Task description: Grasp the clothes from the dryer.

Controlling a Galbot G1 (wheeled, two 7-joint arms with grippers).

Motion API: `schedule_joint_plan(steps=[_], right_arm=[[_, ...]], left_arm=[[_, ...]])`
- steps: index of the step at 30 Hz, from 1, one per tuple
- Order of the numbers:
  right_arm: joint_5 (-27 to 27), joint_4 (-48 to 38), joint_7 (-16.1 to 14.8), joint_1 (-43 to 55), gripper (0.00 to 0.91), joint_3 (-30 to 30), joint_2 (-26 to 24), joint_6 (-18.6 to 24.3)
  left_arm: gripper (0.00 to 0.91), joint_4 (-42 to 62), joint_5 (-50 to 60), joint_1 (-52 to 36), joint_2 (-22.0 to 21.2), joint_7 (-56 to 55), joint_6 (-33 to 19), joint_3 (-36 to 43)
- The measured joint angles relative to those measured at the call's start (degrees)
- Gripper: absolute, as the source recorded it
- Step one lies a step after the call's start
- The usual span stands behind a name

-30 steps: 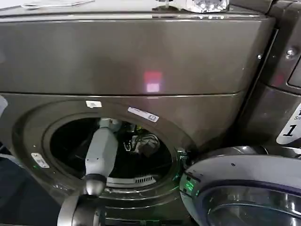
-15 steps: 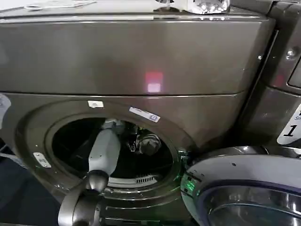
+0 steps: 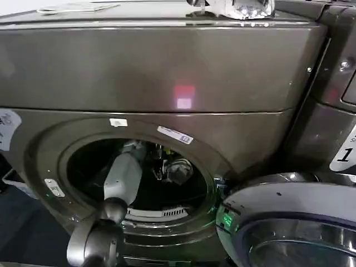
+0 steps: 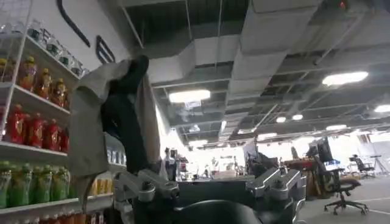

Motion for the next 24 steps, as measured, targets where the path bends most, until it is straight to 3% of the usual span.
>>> schedule_joint_plan(steps=[24], right_arm=[[-0.3,0.5,0.0,0.7,0.907,-1.1,0.1,0.0]], left_arm=[[0.000,-5.8,-3.6,2.8,1.0,2.3,-0.8,1.9]])
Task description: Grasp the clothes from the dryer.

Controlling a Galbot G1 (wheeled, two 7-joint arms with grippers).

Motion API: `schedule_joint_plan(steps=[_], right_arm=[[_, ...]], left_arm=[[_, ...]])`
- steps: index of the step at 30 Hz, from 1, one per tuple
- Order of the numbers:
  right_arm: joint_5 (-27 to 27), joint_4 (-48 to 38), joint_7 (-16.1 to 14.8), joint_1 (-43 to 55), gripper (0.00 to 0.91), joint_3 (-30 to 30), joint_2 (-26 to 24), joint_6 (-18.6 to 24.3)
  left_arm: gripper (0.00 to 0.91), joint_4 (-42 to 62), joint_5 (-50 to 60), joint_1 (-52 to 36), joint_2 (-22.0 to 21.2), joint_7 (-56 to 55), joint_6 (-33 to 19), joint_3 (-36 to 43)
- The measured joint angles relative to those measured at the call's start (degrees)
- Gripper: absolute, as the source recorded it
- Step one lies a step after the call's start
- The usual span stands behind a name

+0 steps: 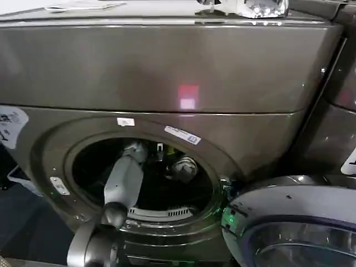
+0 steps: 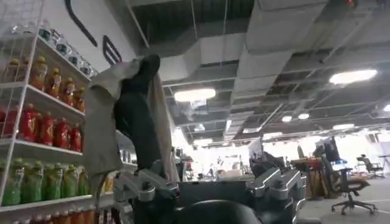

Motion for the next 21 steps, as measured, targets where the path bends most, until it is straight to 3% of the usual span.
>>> schedule_joint_plan(steps=[9,21], right_arm=[[-0.7,0.1,-0.3,0.3,0.907,-0.5,-0.1,-0.3],[-1.9,1.2,-0.2,0.6,0.907,-1.4,0.3,-1.7]], left_arm=[[0.000,-5.2,-3.7,2.0,0.4,-1.7,3.1,0.2],[0.000,-15.2,-17.4,7.3,-0.7,-20.0,10.3,-0.6]])
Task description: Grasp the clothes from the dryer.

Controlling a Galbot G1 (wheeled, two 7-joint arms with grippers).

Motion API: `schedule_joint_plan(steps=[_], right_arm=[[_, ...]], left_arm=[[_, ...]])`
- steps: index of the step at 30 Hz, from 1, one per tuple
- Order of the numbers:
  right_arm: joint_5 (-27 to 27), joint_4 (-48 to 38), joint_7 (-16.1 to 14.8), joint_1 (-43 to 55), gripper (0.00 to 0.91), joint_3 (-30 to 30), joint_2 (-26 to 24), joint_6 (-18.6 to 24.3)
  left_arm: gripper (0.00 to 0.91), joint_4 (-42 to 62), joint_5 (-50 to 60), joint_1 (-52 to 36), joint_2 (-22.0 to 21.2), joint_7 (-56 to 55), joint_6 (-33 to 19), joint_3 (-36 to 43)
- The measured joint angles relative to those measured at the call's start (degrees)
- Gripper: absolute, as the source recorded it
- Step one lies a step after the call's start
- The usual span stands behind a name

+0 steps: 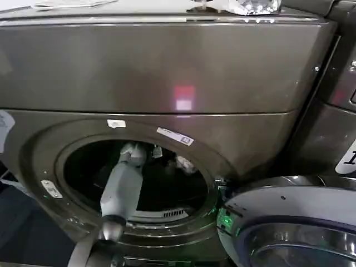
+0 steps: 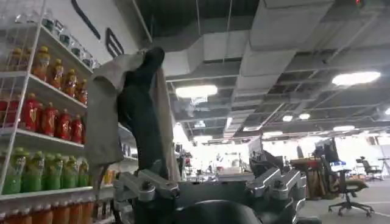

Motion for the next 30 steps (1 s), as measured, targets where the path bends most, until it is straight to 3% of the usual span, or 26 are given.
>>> schedule_joint_plan(steps=[19,30], right_arm=[[-1.0,0.7,0.1,0.2,0.907,-1.2,-0.2,0.9],[-1.1,0.8,0.0,0.4,0.907,-1.9,0.1,1.5]], left_arm=[[0.000,-19.8,-27.4,14.4,-1.4,-35.0,11.3,1.3],[0.000,-26.4,-38.9,19.1,-1.4,-45.8,15.9,1.0]])
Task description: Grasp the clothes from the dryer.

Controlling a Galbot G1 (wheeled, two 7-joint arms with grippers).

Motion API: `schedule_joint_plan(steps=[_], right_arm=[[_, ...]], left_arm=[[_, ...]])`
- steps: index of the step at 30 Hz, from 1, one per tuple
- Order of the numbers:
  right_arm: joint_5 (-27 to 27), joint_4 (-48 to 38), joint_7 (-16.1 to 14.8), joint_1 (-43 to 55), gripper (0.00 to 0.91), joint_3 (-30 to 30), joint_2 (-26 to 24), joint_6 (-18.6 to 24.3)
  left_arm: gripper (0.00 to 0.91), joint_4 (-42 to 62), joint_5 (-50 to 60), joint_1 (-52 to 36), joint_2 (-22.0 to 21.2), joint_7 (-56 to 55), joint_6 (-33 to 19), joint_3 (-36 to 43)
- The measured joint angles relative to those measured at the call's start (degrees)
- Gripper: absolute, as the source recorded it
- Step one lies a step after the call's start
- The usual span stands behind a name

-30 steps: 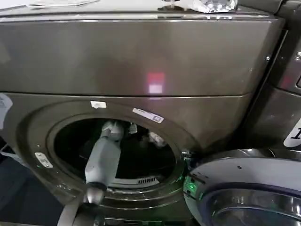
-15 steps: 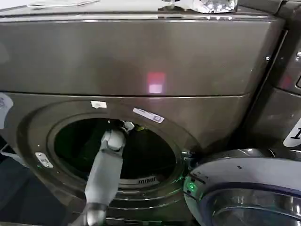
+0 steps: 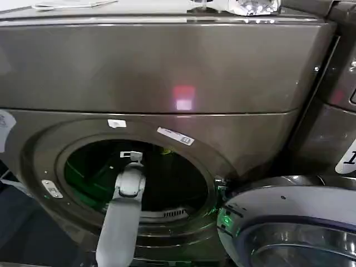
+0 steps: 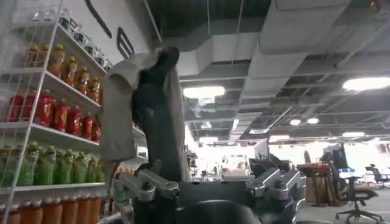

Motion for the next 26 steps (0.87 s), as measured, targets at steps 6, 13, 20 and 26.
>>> schedule_joint_plan(steps=[6,13,20,26], right_arm=[[0.1,0.1,0.2,0.1,0.907,-0.1,0.0,0.1],[0.2,0.6,0.1,0.1,0.907,0.3,0.4,-0.3],[0.3,1.2,0.3,0.2,0.907,0.8,0.2,-1.0],[0.2,1.3,1.1,0.2,0.907,1.3,-0.1,-1.4]], left_arm=[[0.000,-1.3,-2.6,1.0,0.0,-2.0,1.1,0.2],[0.000,-1.8,-4.1,1.2,0.0,-3.0,1.6,0.3],[0.000,-2.0,-4.9,1.4,0.0,-3.3,1.7,0.3],[0.000,-1.9,-5.0,1.9,0.0,-3.3,1.5,0.3]])
